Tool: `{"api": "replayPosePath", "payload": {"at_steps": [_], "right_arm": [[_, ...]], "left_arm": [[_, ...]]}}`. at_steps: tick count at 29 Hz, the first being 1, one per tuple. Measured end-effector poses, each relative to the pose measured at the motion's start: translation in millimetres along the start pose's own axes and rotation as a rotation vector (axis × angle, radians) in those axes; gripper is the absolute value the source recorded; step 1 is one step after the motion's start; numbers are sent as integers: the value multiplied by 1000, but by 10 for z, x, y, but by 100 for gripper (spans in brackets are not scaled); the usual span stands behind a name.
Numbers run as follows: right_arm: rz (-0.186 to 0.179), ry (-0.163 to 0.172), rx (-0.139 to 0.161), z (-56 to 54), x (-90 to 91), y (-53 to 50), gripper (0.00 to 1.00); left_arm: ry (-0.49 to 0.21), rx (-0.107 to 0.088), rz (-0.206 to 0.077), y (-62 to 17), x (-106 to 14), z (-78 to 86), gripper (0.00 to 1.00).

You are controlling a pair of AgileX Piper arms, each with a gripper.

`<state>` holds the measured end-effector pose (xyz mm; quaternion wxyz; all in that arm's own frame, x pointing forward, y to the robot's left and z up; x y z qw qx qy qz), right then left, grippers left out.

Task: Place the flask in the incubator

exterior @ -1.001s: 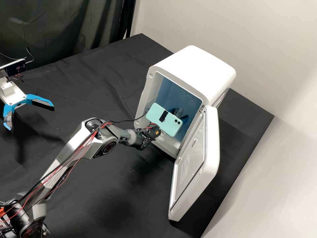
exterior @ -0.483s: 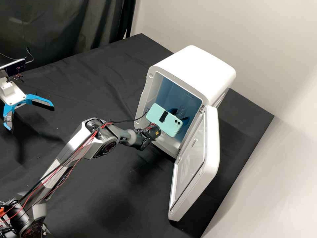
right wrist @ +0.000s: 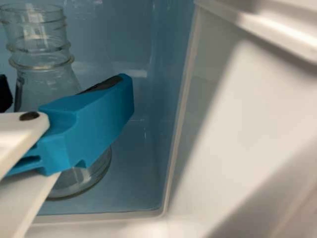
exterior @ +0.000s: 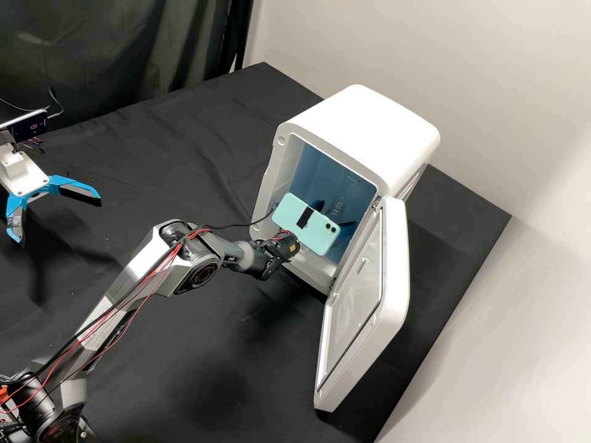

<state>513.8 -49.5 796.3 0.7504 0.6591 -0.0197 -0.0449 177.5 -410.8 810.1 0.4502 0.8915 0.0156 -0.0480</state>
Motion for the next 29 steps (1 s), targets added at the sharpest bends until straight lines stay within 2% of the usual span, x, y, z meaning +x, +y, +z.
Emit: {"api": "replayPosePath", "payload": {"at_steps": [6, 29], "right_arm": [[-9, 11, -11, -10, 0, -8, 100], [-12, 9, -11, -4, -5, -16, 100]], "left_arm": [[0, 0, 0, 0, 0, 0, 100], [4, 1, 1, 2, -2, -5, 100]]}}
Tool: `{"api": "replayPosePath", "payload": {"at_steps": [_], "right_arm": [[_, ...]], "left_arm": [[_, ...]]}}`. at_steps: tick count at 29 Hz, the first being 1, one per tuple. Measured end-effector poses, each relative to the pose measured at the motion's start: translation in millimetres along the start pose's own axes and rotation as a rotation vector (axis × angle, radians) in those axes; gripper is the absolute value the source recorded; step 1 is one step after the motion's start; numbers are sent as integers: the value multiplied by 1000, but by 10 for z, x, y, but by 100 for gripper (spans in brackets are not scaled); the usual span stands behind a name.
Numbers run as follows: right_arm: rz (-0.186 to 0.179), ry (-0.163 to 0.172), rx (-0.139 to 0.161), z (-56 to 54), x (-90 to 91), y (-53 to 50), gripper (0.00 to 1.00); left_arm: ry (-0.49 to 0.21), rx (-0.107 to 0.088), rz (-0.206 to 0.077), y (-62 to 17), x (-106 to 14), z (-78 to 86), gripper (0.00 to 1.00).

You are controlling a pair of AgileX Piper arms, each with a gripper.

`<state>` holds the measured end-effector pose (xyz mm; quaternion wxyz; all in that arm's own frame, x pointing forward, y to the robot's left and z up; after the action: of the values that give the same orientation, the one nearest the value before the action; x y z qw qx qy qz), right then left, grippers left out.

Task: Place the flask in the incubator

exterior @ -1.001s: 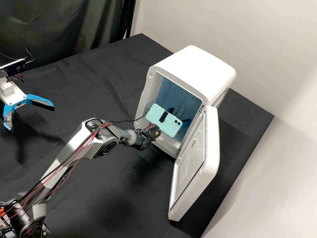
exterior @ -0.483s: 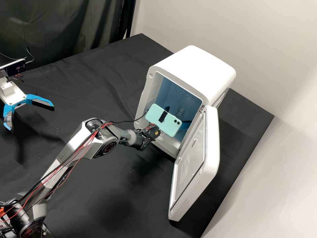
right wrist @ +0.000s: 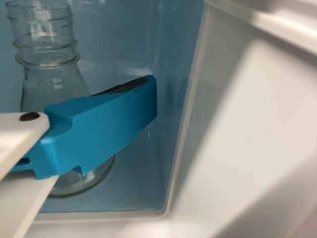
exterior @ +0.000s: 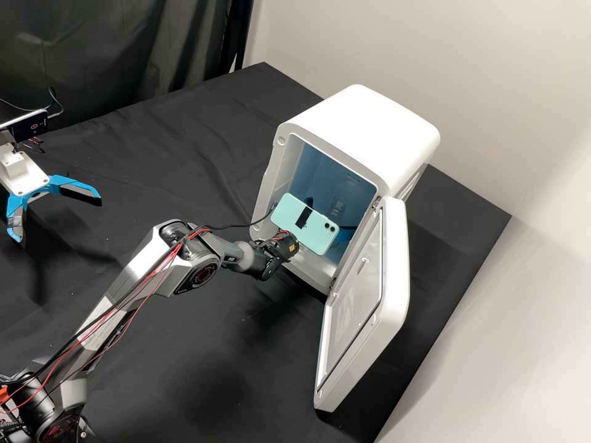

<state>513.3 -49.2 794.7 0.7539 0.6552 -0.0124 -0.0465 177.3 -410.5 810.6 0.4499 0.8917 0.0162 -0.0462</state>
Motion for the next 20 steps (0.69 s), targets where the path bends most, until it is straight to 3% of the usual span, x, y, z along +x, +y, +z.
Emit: {"api": "replayPosePath", "payload": {"at_steps": [9, 12, 15, 20], "right_arm": [[-30, -22, 4, 56, -65, -81, 100], [-33, -25, 28, 39, -131, -65, 100], [-16, -3, 47, -19, -217, -36, 100], [-4, 34, 55, -142, -420, -57, 100]], "left_arm": [[-1, 4, 9, 15, -5, 4, 100], [-2, 6, 15, 26, -9, 7, 100], [-2, 6, 15, 26, -9, 7, 100], [-2, 6, 15, 26, -9, 7, 100]]}}
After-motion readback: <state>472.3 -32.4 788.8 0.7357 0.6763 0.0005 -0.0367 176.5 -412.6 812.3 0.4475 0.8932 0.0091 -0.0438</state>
